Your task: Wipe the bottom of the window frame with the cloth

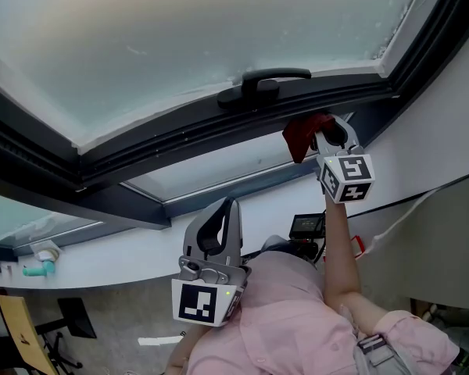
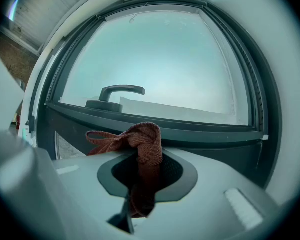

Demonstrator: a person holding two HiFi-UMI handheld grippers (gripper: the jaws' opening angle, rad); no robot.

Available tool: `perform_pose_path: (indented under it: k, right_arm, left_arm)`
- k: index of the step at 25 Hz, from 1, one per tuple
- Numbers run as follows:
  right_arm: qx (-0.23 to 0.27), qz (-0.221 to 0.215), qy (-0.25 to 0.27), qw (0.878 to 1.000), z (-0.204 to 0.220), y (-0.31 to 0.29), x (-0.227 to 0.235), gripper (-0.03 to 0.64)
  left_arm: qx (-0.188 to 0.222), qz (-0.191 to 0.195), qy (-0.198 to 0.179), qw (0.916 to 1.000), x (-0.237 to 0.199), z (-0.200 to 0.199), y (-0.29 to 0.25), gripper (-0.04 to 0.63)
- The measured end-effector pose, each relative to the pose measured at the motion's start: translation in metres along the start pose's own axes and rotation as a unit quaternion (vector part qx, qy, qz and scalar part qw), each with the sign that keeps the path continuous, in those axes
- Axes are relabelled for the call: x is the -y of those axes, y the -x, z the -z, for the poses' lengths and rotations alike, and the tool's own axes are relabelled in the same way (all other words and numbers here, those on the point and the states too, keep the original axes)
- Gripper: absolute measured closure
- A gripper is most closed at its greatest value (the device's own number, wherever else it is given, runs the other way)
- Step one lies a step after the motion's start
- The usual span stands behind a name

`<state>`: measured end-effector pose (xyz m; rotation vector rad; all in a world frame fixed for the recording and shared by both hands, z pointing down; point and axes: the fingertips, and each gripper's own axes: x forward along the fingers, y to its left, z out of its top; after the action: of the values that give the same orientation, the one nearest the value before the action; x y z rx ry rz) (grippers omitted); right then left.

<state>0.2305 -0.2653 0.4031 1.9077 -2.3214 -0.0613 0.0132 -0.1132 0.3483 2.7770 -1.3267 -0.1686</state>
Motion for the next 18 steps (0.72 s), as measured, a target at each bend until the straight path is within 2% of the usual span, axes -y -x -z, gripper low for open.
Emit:
perform_pose_path:
  k: [12, 18]
  right_arm:
    - [-0.003, 0.042, -0.015, 0.999, 0.004, 0.004, 0.032, 0.551]
    - [0.001, 0.046, -0.014, 0.999, 0.005, 0.004, 0.035, 0.551]
  left_arm:
    - [0.003, 0.0, 0.008, 1.0, -0.006, 0.001, -0.008, 0.601]
    - [-0.007, -0.002, 0.009, 0.9999, -0.009, 0.005, -0.01, 0.601]
